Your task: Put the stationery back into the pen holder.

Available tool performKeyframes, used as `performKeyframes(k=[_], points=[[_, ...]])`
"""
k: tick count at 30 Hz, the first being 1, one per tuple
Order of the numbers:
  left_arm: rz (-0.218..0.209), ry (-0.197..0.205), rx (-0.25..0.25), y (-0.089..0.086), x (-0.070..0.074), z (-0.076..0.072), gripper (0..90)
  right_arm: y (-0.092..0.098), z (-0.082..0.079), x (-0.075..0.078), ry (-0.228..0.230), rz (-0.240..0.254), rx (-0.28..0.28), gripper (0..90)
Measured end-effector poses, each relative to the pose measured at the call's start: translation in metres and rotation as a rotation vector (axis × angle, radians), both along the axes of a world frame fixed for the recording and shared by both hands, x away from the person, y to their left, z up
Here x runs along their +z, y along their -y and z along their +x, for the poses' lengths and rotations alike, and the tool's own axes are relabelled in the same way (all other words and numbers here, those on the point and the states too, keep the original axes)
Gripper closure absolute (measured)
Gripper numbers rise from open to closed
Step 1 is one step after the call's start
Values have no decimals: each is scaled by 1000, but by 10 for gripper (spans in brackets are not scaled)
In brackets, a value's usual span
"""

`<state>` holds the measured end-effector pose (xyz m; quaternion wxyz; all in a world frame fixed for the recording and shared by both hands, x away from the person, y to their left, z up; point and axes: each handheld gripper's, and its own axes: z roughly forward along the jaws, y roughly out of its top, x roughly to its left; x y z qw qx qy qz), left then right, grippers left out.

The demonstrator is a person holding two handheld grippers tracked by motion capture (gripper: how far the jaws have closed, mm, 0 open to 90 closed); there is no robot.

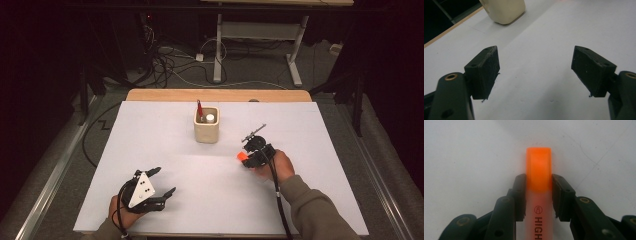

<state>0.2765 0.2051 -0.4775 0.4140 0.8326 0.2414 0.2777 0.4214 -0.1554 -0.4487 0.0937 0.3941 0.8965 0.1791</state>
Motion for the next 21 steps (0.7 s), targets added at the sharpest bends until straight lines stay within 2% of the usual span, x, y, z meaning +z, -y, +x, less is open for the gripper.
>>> performKeyframes(k=[2, 5, 10, 14, 15, 16, 18, 20, 21], points=[[-1, 1, 0, 0, 0, 0, 220, 3, -2, 0, 21, 24, -1, 673], [1, 0, 5, 0, 0, 0, 220, 6, -6, 2, 75, 65, 4, 673], [0, 4, 9, -1, 0, -1, 220, 14, -15, 10, 148, 154, -11, 673], [-3, 5, 11, -2, 0, 0, 220, 18, -23, 16, 226, 163, 6, 673], [-2, 6, 13, -2, 0, 0, 220, 18, -26, 18, 232, 172, -6, 673], [-3, 6, 14, -2, 0, 0, 220, 22, -28, 19, 245, 211, 2, 673], [-4, 4, 16, -2, 0, 0, 220, 24, -31, 21, 281, 208, -3, 673], [-3, 5, 15, -2, 0, 0, 220, 28, -36, 24, 312, 239, 1, 673], [-3, 5, 15, -2, 0, 0, 220, 28, -38, 24, 332, 234, -2, 673]])
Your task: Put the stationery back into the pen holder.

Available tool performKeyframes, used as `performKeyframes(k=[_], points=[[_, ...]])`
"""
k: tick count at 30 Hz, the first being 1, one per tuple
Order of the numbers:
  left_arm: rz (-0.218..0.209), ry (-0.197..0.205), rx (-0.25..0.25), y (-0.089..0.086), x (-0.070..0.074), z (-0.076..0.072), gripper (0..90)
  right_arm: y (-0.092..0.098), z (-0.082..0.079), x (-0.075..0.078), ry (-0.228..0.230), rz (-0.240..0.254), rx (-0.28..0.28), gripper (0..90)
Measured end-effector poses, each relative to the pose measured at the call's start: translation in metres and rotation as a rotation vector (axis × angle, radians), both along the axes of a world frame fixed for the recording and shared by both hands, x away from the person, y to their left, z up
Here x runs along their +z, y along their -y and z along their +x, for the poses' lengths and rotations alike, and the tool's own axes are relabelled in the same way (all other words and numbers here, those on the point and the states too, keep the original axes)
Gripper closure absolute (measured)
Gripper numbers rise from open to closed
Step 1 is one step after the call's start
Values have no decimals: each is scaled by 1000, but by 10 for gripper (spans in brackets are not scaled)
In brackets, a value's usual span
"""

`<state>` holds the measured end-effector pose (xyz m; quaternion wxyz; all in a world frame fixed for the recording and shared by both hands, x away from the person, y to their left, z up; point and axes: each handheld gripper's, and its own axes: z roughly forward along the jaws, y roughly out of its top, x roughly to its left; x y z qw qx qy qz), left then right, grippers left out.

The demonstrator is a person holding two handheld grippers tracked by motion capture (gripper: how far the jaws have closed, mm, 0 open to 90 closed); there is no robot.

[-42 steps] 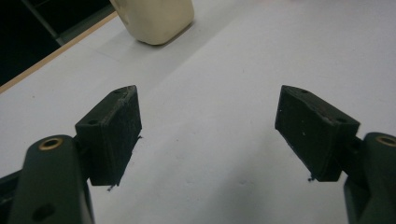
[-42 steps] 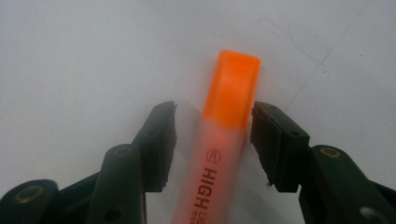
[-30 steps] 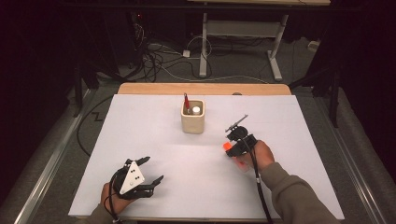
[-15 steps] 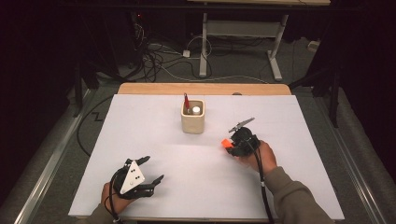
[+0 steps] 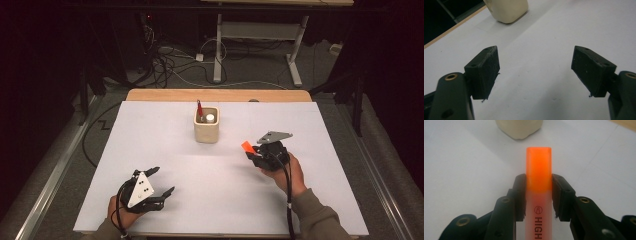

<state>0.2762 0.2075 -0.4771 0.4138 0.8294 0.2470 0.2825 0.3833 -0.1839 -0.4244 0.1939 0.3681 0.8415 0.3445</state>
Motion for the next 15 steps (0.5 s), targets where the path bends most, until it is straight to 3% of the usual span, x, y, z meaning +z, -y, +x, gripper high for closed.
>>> performKeyframes(k=[5, 15], points=[[-1, -1, 3, 0, 0, 0, 220, 8, -10, 4, 90, 51, 4, 673], [10, 5, 3, 1, 0, 1, 220, 20, -16, 10, 193, 198, 18, 673]])
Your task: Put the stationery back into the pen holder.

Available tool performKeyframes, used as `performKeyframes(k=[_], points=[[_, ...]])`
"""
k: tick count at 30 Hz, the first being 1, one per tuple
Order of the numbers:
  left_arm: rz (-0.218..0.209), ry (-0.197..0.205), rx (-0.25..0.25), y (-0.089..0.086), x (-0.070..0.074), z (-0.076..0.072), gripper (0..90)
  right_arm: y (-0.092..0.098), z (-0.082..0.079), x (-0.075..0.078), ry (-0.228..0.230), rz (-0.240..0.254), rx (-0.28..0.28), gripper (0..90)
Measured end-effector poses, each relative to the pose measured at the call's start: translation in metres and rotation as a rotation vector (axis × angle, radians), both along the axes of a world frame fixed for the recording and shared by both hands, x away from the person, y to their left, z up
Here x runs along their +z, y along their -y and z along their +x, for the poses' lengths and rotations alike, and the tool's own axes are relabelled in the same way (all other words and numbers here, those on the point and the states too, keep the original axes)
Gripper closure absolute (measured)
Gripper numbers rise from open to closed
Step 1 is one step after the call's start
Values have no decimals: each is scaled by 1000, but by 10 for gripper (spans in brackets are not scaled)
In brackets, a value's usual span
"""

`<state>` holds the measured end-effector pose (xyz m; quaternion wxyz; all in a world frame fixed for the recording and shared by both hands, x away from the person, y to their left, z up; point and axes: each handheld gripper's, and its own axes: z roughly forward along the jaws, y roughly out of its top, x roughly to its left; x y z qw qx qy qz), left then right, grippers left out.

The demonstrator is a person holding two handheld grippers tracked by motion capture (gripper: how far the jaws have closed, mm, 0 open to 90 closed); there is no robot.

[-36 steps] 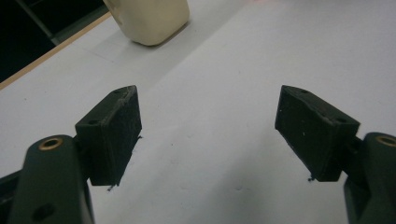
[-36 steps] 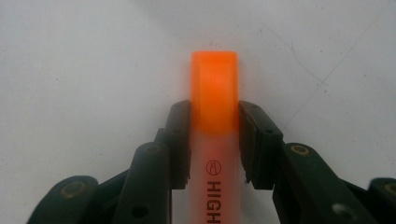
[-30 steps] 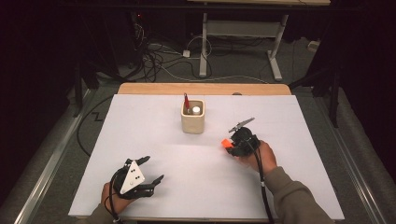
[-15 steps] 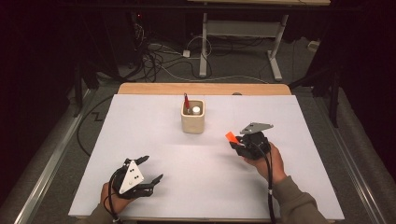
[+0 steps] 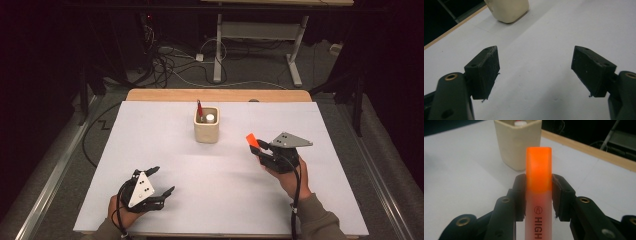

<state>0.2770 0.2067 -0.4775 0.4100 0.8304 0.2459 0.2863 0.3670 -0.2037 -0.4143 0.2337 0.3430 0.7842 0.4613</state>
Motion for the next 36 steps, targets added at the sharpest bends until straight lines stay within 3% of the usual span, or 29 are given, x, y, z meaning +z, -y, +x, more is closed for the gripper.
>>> performKeyframes(k=[5, 13, 22, 36], points=[[-5, 2, 10, 1, 1, 0, 220, -1, 1, 3, 20, 54, 15, 673], [-1, 3, 11, 1, 0, 0, 220, -6, 2, 13, 102, 99, 33, 673], [-8, 3, 15, 0, 0, 0, 220, -23, 15, 21, 158, 118, 41, 673], [-8, 3, 10, 0, 0, 0, 220, -51, 37, 37, 203, 138, 63, 673]])
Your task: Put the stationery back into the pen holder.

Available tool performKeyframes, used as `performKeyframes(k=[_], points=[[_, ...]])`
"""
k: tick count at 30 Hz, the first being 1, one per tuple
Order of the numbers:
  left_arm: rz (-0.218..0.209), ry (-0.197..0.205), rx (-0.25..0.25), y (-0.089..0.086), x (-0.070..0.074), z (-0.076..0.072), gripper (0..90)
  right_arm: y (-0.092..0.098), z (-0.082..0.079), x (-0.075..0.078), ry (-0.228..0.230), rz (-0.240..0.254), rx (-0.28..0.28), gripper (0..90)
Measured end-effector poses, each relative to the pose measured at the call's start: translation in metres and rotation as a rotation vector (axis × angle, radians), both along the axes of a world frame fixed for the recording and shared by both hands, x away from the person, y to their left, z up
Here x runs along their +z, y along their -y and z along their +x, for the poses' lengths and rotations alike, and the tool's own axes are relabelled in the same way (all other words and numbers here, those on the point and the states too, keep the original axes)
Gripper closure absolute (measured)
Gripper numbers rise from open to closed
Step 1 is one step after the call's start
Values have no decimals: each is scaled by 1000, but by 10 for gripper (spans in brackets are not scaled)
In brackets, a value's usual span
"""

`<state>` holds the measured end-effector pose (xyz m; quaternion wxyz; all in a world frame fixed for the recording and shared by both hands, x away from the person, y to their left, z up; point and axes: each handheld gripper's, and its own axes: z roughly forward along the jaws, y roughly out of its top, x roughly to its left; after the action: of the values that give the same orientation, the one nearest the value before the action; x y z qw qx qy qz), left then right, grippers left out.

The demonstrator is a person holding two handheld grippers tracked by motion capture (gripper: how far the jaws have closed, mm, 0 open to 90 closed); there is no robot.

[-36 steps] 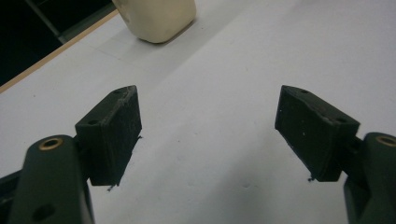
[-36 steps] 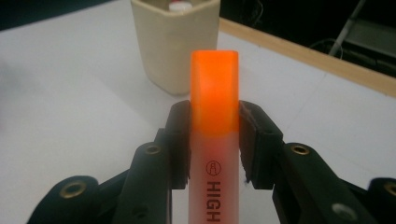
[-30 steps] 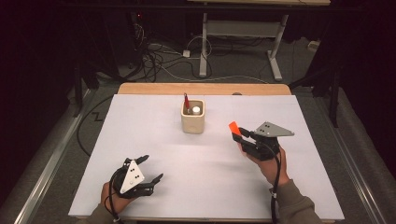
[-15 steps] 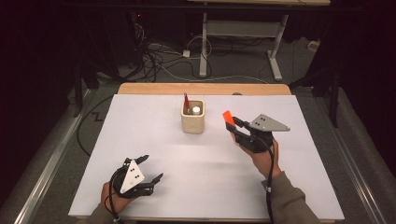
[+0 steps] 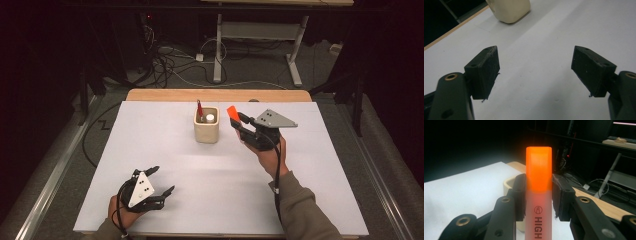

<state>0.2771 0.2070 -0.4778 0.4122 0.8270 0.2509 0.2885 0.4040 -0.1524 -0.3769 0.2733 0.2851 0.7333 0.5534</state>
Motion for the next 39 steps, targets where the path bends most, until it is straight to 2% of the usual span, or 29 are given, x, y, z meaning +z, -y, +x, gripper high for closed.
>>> performKeyframes(k=[7, 23, 33, 39], points=[[-8, -3, -3, 0, 0, -1, 220, -14, 10, 7, 16, 6, 0, 672], [-18, -5, -7, -1, 0, -1, 220, -44, 28, 19, 25, 54, 8, 673], [-22, -2, -8, -3, 0, -1, 220, -71, 42, 18, 33, 92, 34, 673], [-30, -7, -8, -5, 0, -1, 220, -87, 50, 15, 32, 93, 50, 673]])
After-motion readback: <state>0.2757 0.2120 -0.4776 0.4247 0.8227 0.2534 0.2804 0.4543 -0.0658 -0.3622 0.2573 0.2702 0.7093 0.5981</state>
